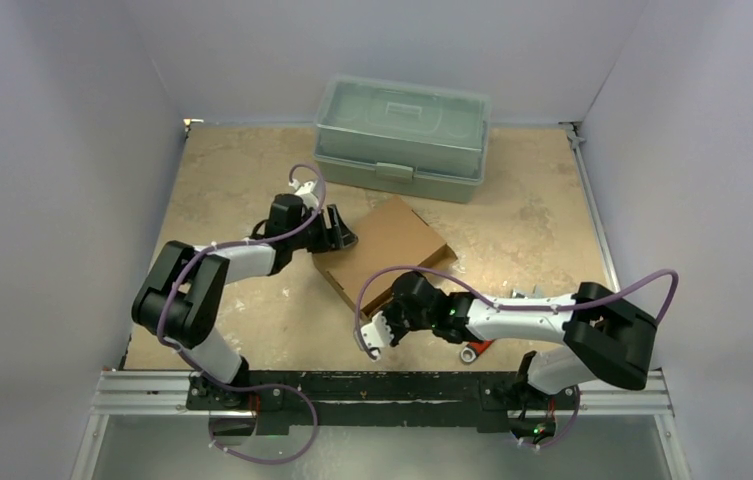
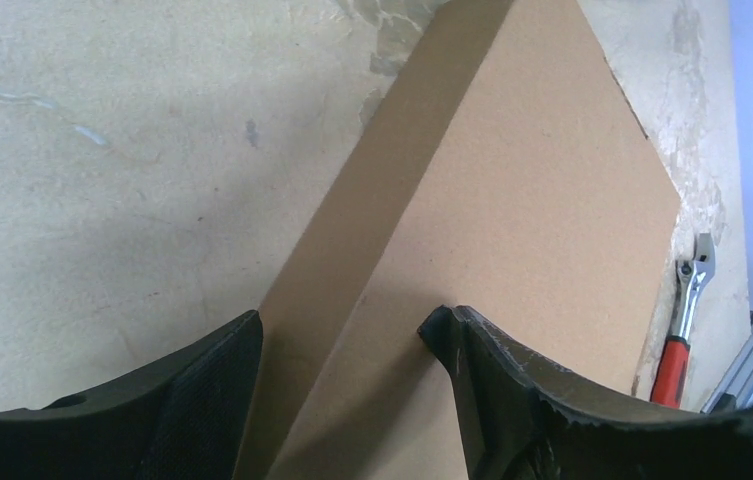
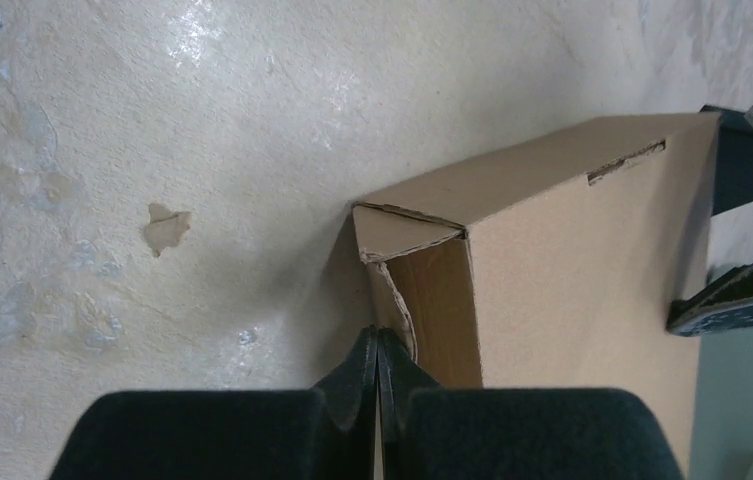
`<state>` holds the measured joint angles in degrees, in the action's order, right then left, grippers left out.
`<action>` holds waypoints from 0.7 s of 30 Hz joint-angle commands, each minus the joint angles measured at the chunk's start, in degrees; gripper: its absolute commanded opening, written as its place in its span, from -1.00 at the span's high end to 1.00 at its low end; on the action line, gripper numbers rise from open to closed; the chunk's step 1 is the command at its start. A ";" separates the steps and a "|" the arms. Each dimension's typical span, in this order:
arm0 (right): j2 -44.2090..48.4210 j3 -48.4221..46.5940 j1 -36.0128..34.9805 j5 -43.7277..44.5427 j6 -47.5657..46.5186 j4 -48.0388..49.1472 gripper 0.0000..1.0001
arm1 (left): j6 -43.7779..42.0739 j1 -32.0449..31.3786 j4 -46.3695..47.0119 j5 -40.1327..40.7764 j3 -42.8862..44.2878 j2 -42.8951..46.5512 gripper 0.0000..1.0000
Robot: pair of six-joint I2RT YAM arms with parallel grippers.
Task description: Fold the paper box
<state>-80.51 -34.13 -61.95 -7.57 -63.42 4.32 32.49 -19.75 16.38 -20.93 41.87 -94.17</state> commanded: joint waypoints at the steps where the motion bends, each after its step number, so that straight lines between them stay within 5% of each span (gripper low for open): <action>1: -0.33 -1.90 1.29 0.73 6.36 6.27 1.00 | 2.18 -3.07 -0.68 -0.22 -5.71 -0.22 -0.31; 8: -0.72 -7.49 9.16 -19.43 9.89 -8.79 0.71 | 5.80 -4.69 -0.43 4.81 -7.44 4.80 -0.37; 11: -2.05 -13.85 11.68 -30.58 -4.62 -31.13 0.69 | 5.48 -4.60 -3.89 9.10 -5.59 8.63 -0.46; 14: -3.16 -15.92 13.15 -32.45 -15.61 -46.25 0.68 | 4.52 -4.54 -7.11 12.89 -2.95 12.36 -0.54; 21: -3.93 -14.19 11.83 -28.98 -10.68 -39.89 0.96 | 3.91 -4.59 -8.41 11.25 -1.46 14.04 -0.55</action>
<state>-83.96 -48.27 -48.88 -35.64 -74.00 -34.89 36.84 -24.08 8.97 -9.47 38.85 -81.12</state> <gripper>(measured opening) 0.047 0.777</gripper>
